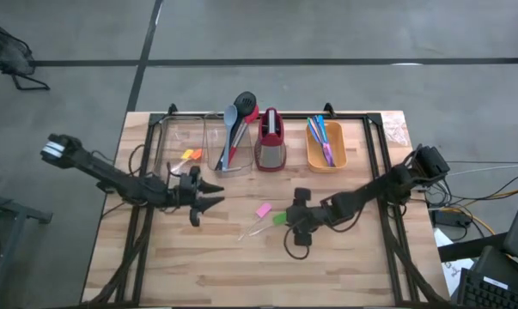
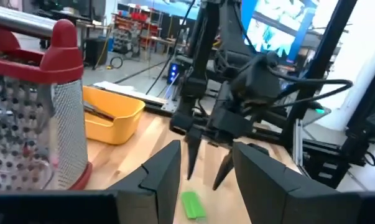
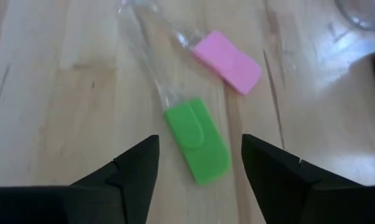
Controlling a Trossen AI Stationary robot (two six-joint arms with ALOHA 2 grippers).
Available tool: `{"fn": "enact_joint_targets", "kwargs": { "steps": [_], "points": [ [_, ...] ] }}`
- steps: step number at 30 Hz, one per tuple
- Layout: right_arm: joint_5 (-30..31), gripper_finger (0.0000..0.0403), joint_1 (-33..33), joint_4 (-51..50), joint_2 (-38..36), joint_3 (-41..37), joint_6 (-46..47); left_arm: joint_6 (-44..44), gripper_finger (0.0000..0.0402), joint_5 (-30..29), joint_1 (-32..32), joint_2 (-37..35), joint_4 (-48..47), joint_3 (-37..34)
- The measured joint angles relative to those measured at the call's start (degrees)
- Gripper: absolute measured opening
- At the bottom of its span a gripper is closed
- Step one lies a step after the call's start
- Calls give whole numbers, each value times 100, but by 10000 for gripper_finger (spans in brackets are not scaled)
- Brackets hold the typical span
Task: Pick & Place Kitchen Items
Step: Put the green spatula into the left transparent bin
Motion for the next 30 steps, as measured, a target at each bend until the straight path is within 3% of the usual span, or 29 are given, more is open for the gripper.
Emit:
{"fn": "enact_joint_targets", "kwargs": {
  "steps": [8, 16, 25, 30],
  "points": [
    [-288, 240, -243, 162, 0, -186, 23, 159, 154, 41, -143, 543, 647, 0],
    [-321, 226, -341, 464, 454, -199, -184, 284, 154, 0, -141, 1034, 1488, 1],
    [-465, 228, -365, 602, 750, -173, -14, 183, 154, -36, -149, 1290, 1514, 3],
    [-695, 198, -397, 695, 901, -167, -52, 183, 152, -39, -152, 1277, 1540, 3]
  ]
}}
